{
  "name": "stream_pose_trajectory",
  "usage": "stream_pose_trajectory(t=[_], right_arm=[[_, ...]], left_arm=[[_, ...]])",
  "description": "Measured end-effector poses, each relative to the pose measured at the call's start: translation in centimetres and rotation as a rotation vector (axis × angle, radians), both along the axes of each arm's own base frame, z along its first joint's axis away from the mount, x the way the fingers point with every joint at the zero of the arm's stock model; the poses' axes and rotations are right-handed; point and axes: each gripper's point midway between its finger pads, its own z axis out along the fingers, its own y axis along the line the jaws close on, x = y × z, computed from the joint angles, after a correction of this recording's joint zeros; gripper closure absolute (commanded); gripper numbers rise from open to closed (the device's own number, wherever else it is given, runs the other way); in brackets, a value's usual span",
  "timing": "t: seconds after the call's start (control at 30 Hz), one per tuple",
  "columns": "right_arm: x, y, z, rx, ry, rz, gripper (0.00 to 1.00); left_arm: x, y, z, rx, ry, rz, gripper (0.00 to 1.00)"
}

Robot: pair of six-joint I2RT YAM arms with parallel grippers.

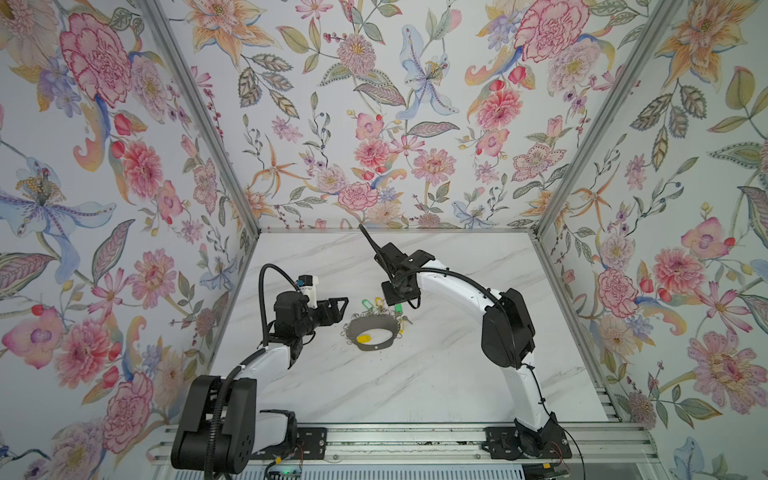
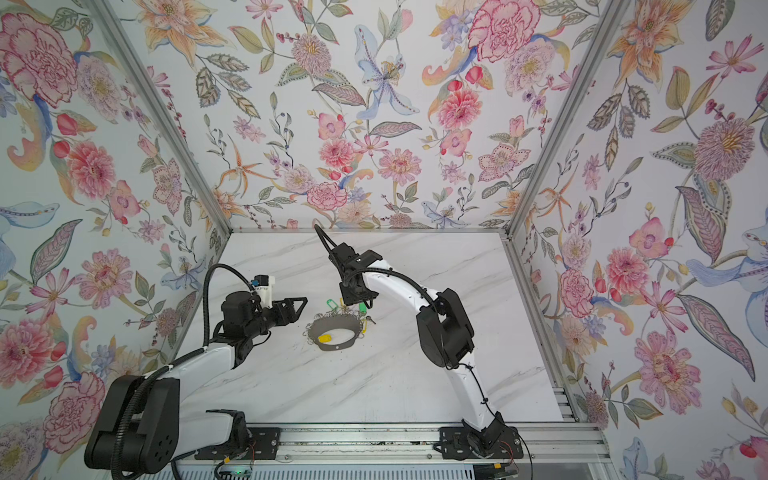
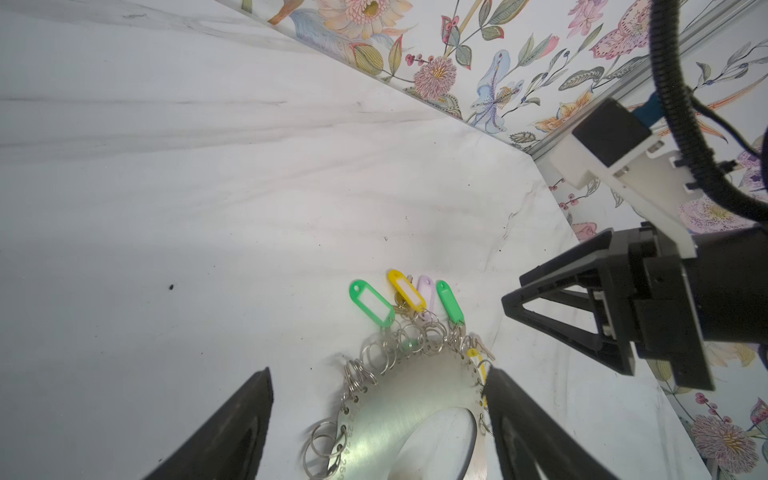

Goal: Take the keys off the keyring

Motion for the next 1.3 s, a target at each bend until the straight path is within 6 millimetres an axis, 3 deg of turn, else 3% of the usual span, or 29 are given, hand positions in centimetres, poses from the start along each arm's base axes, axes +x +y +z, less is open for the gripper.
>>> stream_pose_trajectory(t=[0.23, 0.43, 0.7, 0.97, 1.1, 1.3], right_arm=[[-3.1, -2.9, -3.1, 0.037, 0.114, -0.034, 0.54], [-5.0, -2.7, -5.8, 0.095, 0.199, -0.042, 0.57], [-4.4, -0.9, -5.3, 0.185, 0.187, -0.023, 0.57], [-3.6, 0.2, -4.9, 0.216, 0.175, -0.014, 0.59], [-3.3, 0.6, -5.8, 0.216, 0.179, -0.014, 0.65], [-3.4, 0.4, -7.0, 0.197, 0.201, -0.025, 0.86]], left_arm=[[-0.4, -1.7, -0.2, 0.004, 0.01, -0.047, 0.24], [-0.3, -4.2, 0.0, 0.03, 0.009, -0.112, 0.24], [-0.2, -6.7, 0.5, 0.041, 0.006, -0.169, 0.25], [-0.2, -6.9, 0.1, 0.057, 0.021, -0.167, 0.25], [-0.2, -6.8, 0.0, 0.065, 0.025, -0.168, 0.25], [-0.2, -6.8, 0.0, 0.073, 0.019, -0.172, 0.24]])
